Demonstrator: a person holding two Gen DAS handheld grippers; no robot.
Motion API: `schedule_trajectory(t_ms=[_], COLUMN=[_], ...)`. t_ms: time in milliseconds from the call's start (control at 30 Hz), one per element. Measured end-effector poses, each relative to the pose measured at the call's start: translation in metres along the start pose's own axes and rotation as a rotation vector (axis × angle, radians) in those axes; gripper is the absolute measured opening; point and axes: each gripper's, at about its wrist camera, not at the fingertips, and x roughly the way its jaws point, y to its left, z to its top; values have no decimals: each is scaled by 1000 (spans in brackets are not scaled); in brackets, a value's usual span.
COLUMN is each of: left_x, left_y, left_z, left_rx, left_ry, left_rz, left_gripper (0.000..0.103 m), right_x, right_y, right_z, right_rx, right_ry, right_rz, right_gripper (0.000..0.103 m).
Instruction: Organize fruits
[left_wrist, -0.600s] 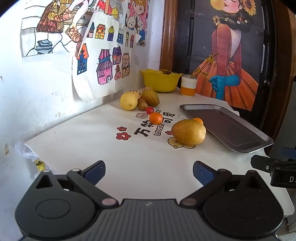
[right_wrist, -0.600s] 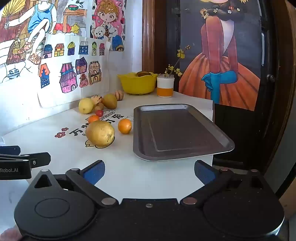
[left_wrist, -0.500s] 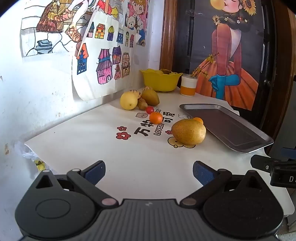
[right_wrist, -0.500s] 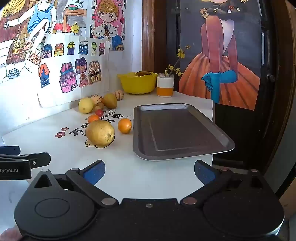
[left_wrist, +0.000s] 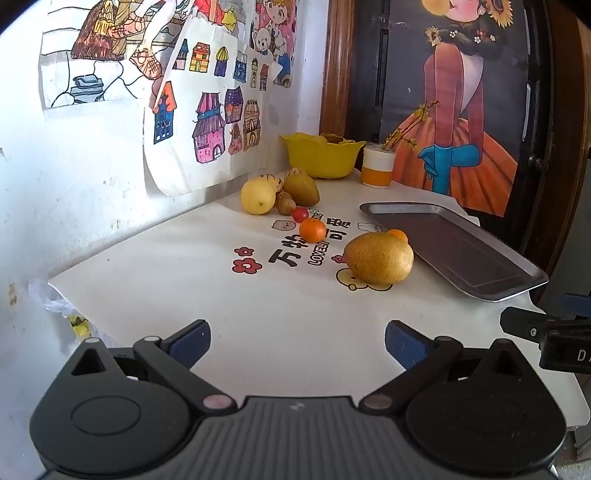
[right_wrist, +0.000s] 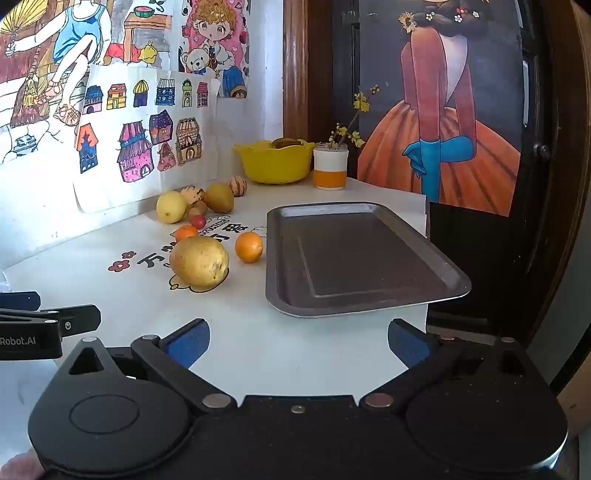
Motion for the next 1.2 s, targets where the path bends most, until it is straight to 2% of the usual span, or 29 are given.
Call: schedule_trajectory(t_ms=[1200], left_x=[7], left_y=[1], left_z=[-9], left_rx=[-4], left_ry=[20], left_rz=[2], left_gripper=[103], right_x=[5], right_y=[-1], right_z=[-3], right_rx=[4], right_ry=[12], right_rz=[0], right_gripper=[103])
